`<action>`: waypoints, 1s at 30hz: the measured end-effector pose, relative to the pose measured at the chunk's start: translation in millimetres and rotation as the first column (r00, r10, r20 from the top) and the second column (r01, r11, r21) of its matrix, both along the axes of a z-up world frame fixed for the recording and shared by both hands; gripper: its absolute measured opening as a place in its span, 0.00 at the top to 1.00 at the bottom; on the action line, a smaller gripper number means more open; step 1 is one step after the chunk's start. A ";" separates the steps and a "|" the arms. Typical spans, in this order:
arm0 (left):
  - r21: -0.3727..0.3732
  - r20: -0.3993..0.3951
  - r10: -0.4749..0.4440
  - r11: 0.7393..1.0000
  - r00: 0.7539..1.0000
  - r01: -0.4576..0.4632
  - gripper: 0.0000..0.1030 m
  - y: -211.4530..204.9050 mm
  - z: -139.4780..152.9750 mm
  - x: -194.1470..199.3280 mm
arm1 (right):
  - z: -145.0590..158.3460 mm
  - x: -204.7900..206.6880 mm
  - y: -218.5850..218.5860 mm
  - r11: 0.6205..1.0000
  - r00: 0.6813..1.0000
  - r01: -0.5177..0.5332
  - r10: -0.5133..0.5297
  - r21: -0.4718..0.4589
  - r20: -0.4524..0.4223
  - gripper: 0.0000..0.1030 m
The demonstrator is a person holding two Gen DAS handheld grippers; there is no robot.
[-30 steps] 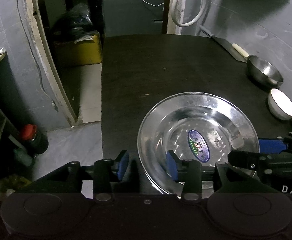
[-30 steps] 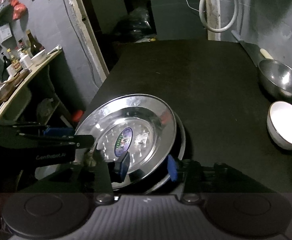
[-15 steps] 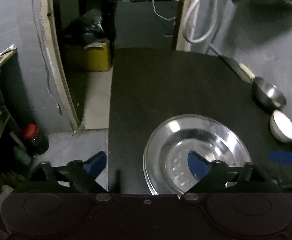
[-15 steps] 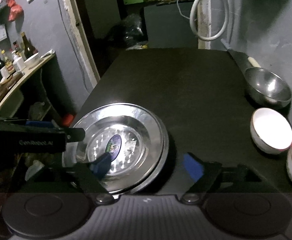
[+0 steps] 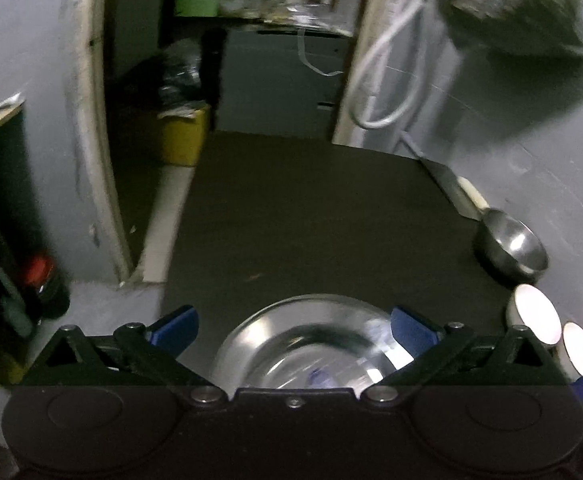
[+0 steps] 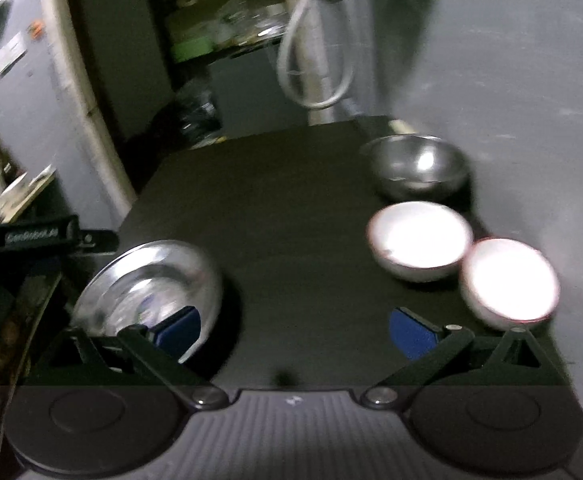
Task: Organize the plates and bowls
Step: 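Move both grippers to the rim of the large steel bowl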
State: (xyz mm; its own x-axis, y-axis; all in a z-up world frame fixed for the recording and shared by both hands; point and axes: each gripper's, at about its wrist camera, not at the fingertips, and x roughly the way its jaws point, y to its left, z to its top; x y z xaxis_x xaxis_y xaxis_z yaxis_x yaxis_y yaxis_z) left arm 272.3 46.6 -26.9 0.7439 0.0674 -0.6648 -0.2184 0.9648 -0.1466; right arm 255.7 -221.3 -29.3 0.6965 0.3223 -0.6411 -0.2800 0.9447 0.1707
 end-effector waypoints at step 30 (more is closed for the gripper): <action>0.099 -0.158 -0.303 0.942 0.940 0.321 0.03 -161.0 -2.3 259.2 | -31.6 162.2 -52.5 0.916 0.929 0.371 -0.369 0.154 -0.042 0.19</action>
State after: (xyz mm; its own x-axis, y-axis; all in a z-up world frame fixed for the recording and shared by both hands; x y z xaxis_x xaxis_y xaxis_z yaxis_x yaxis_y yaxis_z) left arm 531.5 -114.4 -29.3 0.6416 -0.0666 -0.7641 0.0867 0.9961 -0.0141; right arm 417.8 -273.8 -60.9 0.7780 0.1398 -0.6125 0.0869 0.9416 0.3253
